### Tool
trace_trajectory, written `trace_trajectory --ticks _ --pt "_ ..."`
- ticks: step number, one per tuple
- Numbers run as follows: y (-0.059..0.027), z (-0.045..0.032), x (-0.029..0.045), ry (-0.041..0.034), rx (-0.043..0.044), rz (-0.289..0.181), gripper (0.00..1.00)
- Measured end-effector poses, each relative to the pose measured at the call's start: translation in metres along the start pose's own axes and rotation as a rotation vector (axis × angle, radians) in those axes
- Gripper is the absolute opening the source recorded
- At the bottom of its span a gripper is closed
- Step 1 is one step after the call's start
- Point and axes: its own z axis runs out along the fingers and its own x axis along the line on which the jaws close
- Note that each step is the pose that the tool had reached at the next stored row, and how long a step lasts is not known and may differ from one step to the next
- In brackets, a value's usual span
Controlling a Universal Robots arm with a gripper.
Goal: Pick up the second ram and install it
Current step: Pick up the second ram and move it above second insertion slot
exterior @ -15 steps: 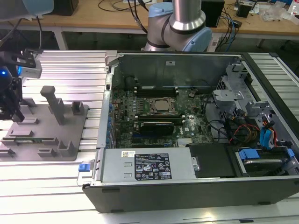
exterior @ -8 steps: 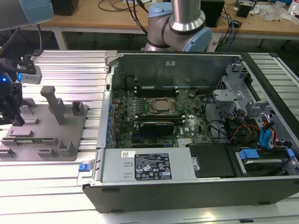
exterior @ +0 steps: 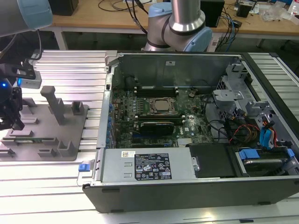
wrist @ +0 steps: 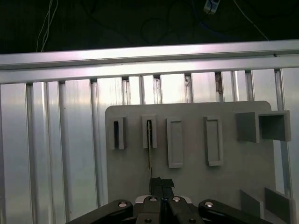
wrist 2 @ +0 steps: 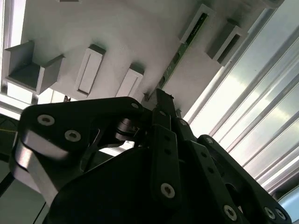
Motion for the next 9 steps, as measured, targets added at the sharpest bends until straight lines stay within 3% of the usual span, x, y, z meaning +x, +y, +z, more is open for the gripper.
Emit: trace_trajectory --ticks 9 --pt "-0.0007 0.009 0.0052 0.0005 -0.0001 0.0 0.08"
